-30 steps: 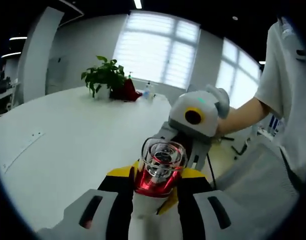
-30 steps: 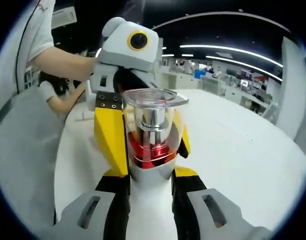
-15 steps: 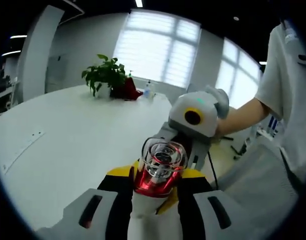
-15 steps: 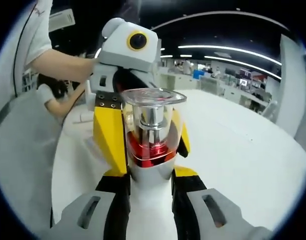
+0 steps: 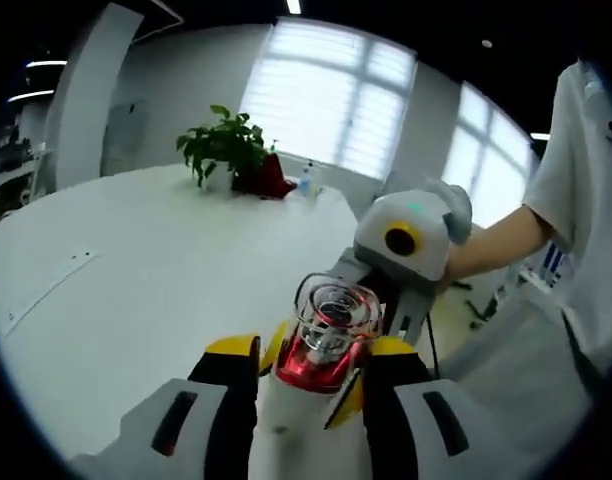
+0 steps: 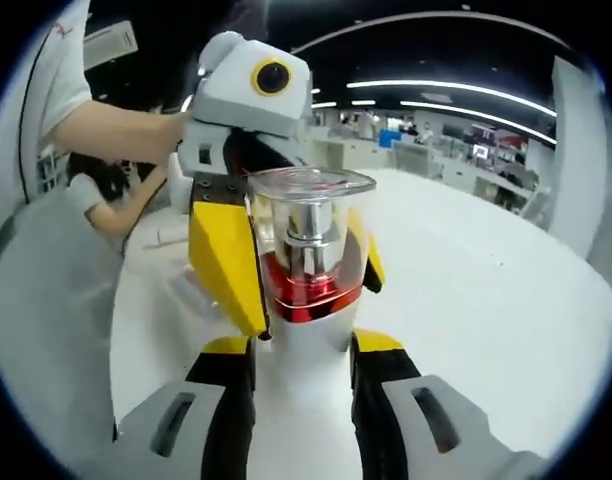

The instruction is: Arrange the skincare products in the storage area until every visible bottle or jar stands upright without overlapping.

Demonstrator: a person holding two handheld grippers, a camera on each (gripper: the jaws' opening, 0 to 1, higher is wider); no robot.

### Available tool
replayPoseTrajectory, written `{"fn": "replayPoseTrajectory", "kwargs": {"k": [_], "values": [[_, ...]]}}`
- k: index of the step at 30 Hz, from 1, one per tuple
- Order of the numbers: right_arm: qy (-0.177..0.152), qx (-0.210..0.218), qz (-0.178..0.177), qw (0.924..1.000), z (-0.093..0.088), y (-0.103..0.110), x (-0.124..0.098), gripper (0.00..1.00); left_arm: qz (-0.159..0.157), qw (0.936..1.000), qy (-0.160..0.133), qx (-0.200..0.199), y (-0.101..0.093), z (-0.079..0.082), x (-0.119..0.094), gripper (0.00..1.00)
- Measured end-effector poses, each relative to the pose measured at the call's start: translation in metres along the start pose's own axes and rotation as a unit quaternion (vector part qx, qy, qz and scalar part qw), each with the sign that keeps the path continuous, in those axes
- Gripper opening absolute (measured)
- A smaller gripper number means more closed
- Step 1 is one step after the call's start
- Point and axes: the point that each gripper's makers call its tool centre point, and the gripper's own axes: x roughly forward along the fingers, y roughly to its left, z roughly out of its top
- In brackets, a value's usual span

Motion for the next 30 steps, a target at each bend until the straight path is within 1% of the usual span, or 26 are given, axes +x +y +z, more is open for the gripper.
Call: {"fn": "replayPoseTrajectory", "kwargs": {"k": [2, 5, 7, 10, 12, 14, 16, 18, 20, 22, 25, 27, 28, 30], "values": [[0.004, 0.003, -0.007, 1.0000, -0.002, 0.000, -0.001, 0.41, 0.005, 1.0000, -0.006, -0.006, 0.002, 0.003, -0.003, 0.39], [0.003, 0.018, -0.015, 0.9997, -0.001, 0.002, -0.003, 0.47, 0.017, 0.9998, -0.006, -0.009, 0.004, 0.004, -0.006, 0.45], [0.001, 0.024, -0.019, 0.9995, 0.001, 0.004, -0.005, 0.51, 0.024, 0.9996, -0.001, -0.011, 0.004, 0.001, -0.009, 0.47], [0.000, 0.028, -0.021, 0.9994, 0.004, 0.010, -0.009, 0.53, 0.031, 0.9994, 0.004, -0.011, 0.001, -0.002, -0.013, 0.52], [0.001, 0.029, -0.025, 0.9993, 0.003, 0.013, -0.011, 0.54, 0.034, 0.9993, 0.007, -0.013, -0.002, -0.005, -0.016, 0.55], [0.000, 0.032, -0.030, 0.9990, 0.004, 0.014, -0.015, 0.55, 0.035, 0.9992, 0.006, -0.017, -0.010, -0.005, -0.019, 0.59], [-0.006, 0.040, -0.030, 0.9987, 0.007, 0.019, -0.018, 0.56, 0.038, 0.9990, 0.005, -0.021, -0.009, -0.004, -0.020, 0.65], [-0.005, 0.042, -0.033, 0.9986, 0.005, 0.020, -0.020, 0.57, 0.046, 0.9987, 0.008, -0.021, -0.013, -0.008, -0.024, 0.68], [-0.002, 0.043, -0.039, 0.9983, 0.005, 0.023, -0.024, 0.60, 0.054, 0.9982, 0.011, -0.021, -0.014, -0.011, -0.028, 0.69], [-0.003, 0.050, -0.043, 0.9978, 0.003, 0.023, -0.026, 0.63, 0.063, 0.9977, 0.011, -0.020, -0.023, -0.017, -0.035, 0.71], [0.001, 0.052, -0.050, 0.9974, 0.001, 0.025, -0.029, 0.65, 0.075, 0.9969, 0.012, -0.021, -0.028, -0.017, -0.041, 0.76], [0.003, 0.054, -0.054, 0.9971, 0.002, 0.028, -0.032, 0.66, 0.081, 0.9963, 0.015, -0.023, -0.036, -0.019, -0.045, 0.79], [0.003, 0.055, -0.054, 0.9970, 0.003, 0.033, -0.033, 0.67, 0.084, 0.9960, 0.017, -0.025, -0.038, -0.021, -0.047, 0.80], [0.004, 0.054, -0.057, 0.9969, 0.004, 0.036, -0.034, 0.68, 0.088, 0.9956, 0.021, -0.026, -0.040, -0.025, -0.054, 0.81]]}}
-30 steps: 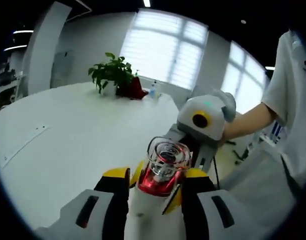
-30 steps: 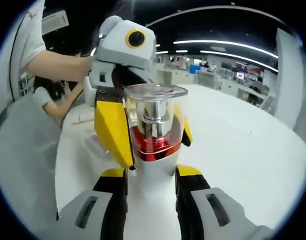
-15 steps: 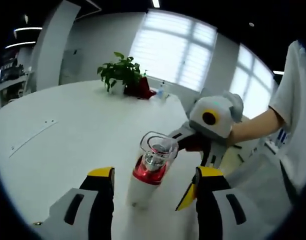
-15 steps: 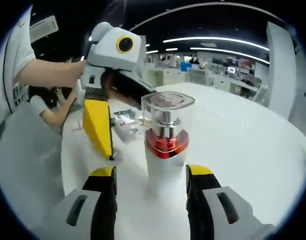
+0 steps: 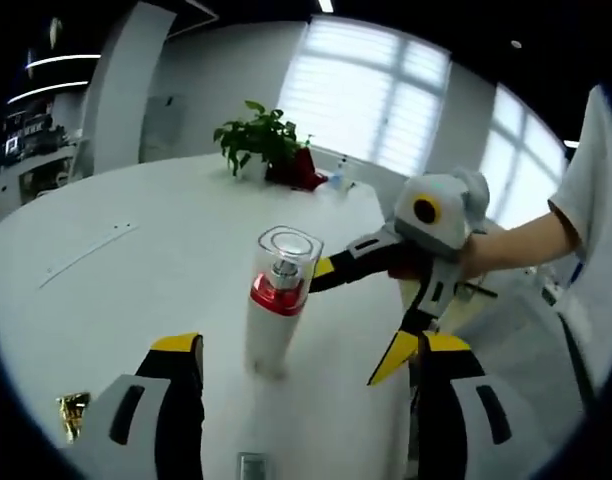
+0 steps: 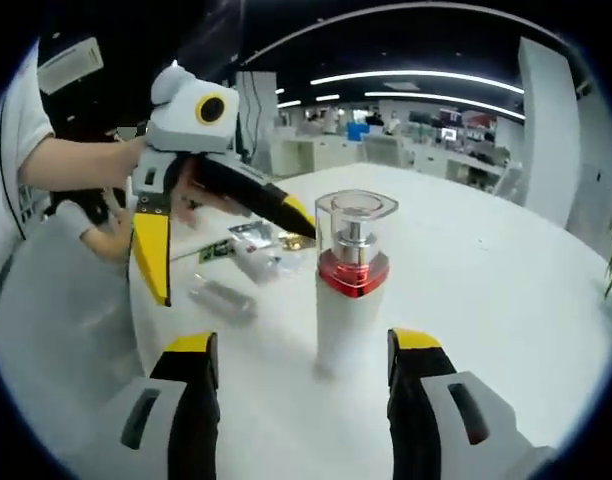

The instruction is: Arrange the skincare products in the storage area until every visible bottle or jar stands upright without overlapping.

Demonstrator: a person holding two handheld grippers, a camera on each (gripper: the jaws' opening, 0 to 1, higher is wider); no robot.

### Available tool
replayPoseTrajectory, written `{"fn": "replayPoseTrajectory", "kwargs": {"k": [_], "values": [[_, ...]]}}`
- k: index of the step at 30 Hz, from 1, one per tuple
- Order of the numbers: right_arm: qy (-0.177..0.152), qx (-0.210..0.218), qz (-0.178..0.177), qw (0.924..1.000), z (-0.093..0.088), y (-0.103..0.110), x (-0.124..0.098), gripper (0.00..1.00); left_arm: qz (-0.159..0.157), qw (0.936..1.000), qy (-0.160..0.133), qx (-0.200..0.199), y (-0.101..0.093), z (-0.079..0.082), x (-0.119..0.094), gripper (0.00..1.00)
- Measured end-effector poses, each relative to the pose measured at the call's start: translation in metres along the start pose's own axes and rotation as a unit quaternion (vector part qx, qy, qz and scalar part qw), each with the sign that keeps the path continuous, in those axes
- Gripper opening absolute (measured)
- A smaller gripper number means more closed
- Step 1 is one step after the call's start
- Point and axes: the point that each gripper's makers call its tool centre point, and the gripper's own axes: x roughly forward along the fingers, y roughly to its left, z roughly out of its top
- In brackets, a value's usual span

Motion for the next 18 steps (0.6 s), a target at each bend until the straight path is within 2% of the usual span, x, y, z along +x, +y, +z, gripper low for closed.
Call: {"fn": "replayPoseTrajectory", "kwargs": {"k": [4, 5, 8, 12, 18], "values": [[0.002, -0.001, -0.003, 1.0000, 0.001, 0.006, -0.002, 0.69, 0.009, 0.9998, 0.007, -0.016, -0.007, -0.007, -0.011, 0.81], [0.002, 0.000, -0.003, 1.0000, 0.001, 0.007, -0.003, 0.69, 0.013, 0.9995, 0.013, -0.026, -0.001, -0.009, -0.012, 0.81], [0.004, 0.005, -0.006, 1.0000, 0.001, 0.013, -0.006, 0.69, 0.026, 0.9980, 0.037, -0.044, -0.001, -0.021, -0.019, 0.82], [0.008, 0.010, -0.009, 0.9999, -0.001, 0.021, -0.010, 0.71, 0.039, 0.9975, 0.037, -0.046, -0.005, -0.033, -0.034, 0.84], [-0.001, 0.010, -0.019, 0.9998, 0.008, 0.029, -0.021, 0.74, 0.064, 0.9958, 0.025, -0.062, -0.009, -0.044, -0.056, 0.88]]}}
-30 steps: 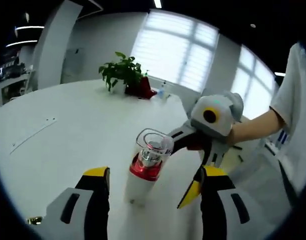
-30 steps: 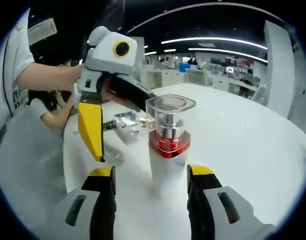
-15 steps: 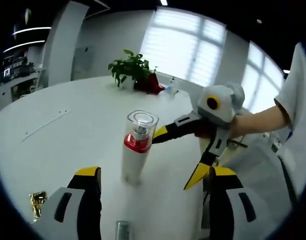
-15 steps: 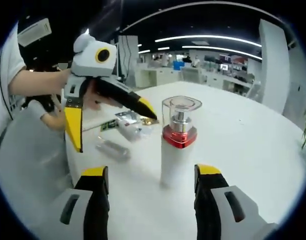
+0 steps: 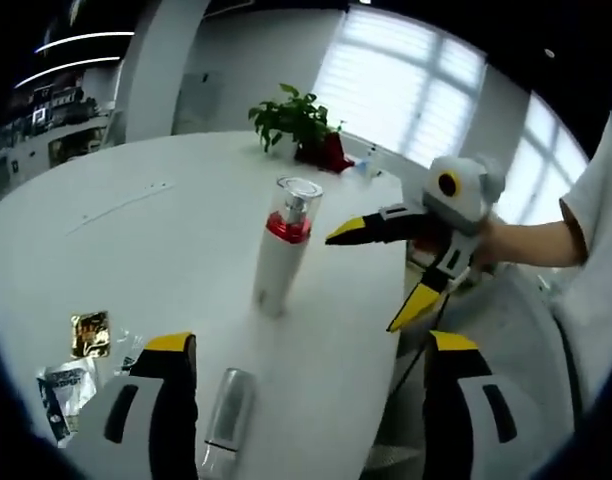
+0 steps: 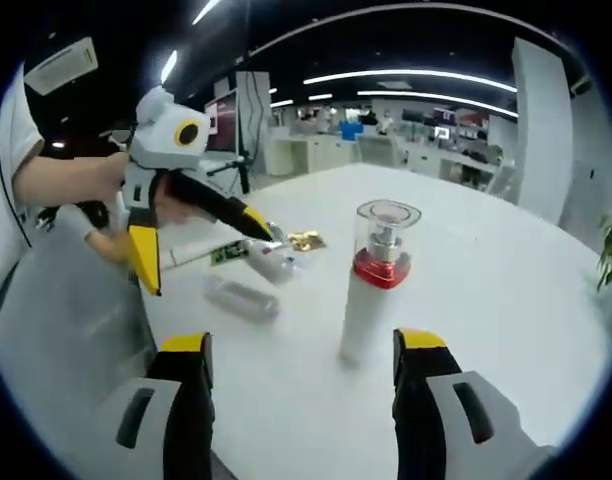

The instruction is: Arrange the skincare products in the storage area until every visible bottle or jar stands upright without overlapping.

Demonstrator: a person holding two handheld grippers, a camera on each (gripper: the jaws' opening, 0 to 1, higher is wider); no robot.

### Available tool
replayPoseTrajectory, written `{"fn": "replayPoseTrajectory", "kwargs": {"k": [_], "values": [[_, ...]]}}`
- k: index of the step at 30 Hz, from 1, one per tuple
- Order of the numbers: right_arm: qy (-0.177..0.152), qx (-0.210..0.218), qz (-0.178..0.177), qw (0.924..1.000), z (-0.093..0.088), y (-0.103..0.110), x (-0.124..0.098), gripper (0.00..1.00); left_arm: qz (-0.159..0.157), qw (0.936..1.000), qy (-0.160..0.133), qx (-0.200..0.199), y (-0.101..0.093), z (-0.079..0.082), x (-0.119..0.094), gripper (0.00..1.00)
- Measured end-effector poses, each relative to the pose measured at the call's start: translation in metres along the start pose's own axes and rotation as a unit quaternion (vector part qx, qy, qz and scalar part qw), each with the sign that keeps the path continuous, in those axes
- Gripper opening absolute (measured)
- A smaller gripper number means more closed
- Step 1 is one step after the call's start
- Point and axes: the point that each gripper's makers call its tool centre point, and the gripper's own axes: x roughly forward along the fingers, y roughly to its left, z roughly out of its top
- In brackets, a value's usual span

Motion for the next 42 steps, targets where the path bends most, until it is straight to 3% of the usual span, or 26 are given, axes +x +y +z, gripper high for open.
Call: {"fn": "replayPoseTrajectory", "kwargs": {"k": [4, 13, 15, 21, 27, 31, 37, 42], "values": [[-0.006, 0.009, -0.005, 0.9999, 0.005, 0.005, -0.004, 0.76, 0.014, 0.9998, -0.009, -0.015, -0.001, -0.011, -0.014, 0.89], [0.020, 0.025, -0.010, 0.9994, -0.007, 0.011, -0.010, 0.81, 0.046, 0.9975, -0.028, -0.045, 0.000, -0.029, -0.047, 0.95], [0.027, 0.025, -0.014, 0.9992, -0.008, 0.011, -0.011, 0.82, 0.063, 0.9957, -0.034, -0.058, 0.007, -0.035, -0.058, 0.99], [0.035, 0.028, -0.015, 0.9989, -0.008, 0.019, -0.015, 0.84, 0.099, 0.9890, -0.064, -0.090, 0.017, -0.044, -0.089, 0.99], [0.041, 0.037, -0.011, 0.9984, -0.010, 0.027, -0.020, 0.88, 0.128, 0.9844, -0.070, -0.098, 0.021, -0.056, -0.109, 0.99], [0.054, 0.037, -0.014, 0.9977, -0.014, 0.029, -0.023, 0.90, 0.133, 0.9834, -0.064, -0.106, 0.014, -0.065, -0.110, 0.96], [0.049, 0.048, -0.019, 0.9975, -0.010, 0.032, -0.030, 0.92, 0.137, 0.9818, -0.061, -0.117, 0.006, -0.077, -0.110, 0.96], [0.056, 0.047, -0.015, 0.9972, -0.012, 0.035, -0.032, 0.96, 0.140, 0.9855, -0.032, -0.090, 0.004, -0.082, -0.103, 0.95]]}}
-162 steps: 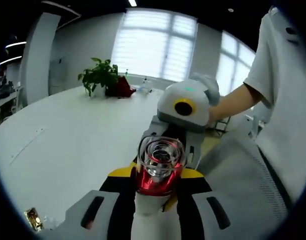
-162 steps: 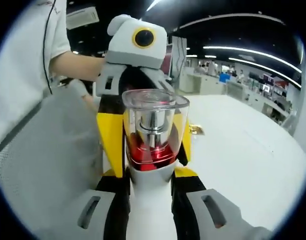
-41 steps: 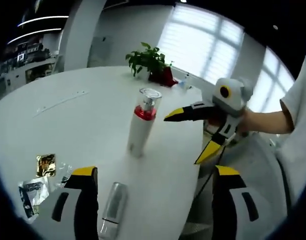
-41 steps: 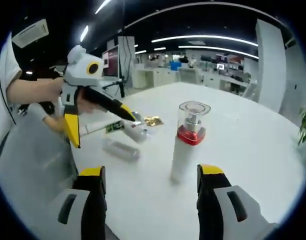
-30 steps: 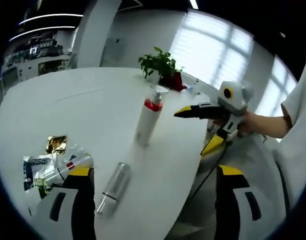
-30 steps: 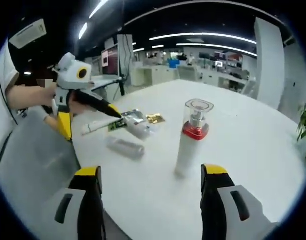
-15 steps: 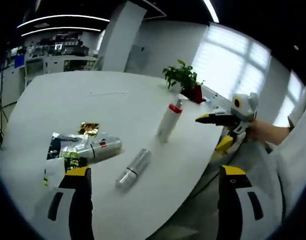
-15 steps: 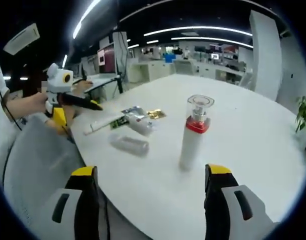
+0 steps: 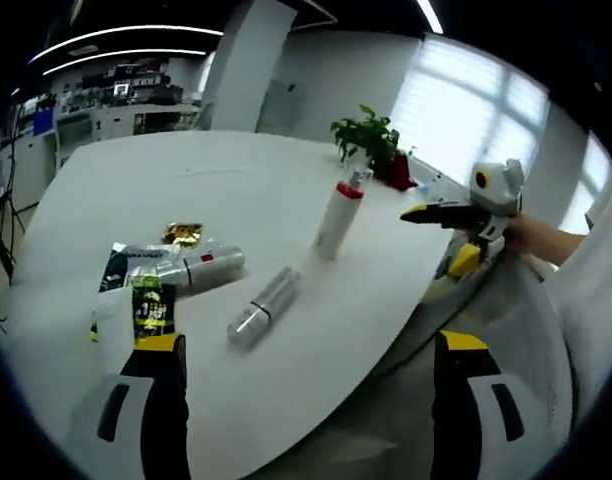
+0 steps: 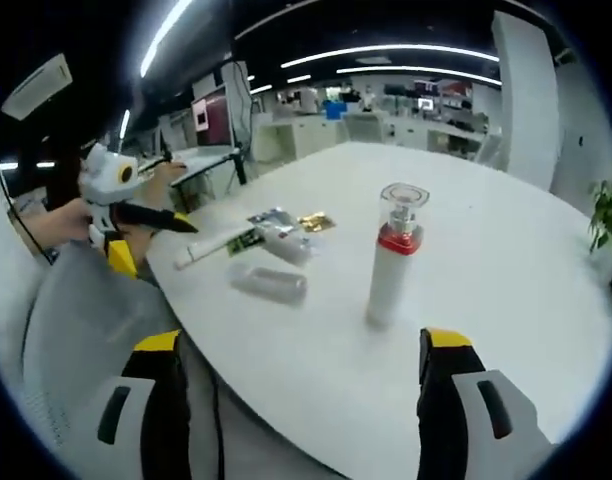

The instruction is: Arrange the skincare products in the storage area until every visible bottle or jar stands upright without overlapping.

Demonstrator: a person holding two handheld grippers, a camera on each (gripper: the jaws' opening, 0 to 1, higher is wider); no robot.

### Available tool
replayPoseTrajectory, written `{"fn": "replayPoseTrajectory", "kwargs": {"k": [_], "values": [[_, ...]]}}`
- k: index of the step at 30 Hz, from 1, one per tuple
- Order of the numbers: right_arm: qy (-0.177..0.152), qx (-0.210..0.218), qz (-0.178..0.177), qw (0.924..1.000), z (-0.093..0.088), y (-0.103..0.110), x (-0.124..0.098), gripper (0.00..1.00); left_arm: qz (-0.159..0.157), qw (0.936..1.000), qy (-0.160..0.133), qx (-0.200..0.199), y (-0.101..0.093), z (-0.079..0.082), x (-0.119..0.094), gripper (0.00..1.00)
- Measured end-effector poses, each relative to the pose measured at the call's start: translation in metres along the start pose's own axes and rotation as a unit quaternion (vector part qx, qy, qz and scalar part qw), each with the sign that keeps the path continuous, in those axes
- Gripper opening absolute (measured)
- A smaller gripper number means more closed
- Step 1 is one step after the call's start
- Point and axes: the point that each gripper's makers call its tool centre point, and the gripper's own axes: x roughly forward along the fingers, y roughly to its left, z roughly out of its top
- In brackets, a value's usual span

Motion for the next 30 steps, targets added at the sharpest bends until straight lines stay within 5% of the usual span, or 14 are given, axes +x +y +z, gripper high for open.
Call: {"fn": "replayPoseTrajectory", "kwargs": {"k": [8, 19, 30], "values": [[0.019, -0.002, 0.004, 0.9998, -0.009, 0.003, 0.000, 0.99, -0.001, 0.9999, 0.014, 0.004, 0.001, -0.007, 0.002, 0.94], [0.055, -0.023, 0.010, 0.9982, -0.018, 0.012, 0.008, 0.99, 0.007, 0.9998, -0.011, -0.016, 0.008, 0.002, -0.001, 0.93], [0.048, -0.024, 0.016, 0.9984, -0.016, 0.012, 0.007, 0.99, -0.001, 0.9999, 0.011, -0.006, 0.004, -0.005, 0.001, 0.92]]}}
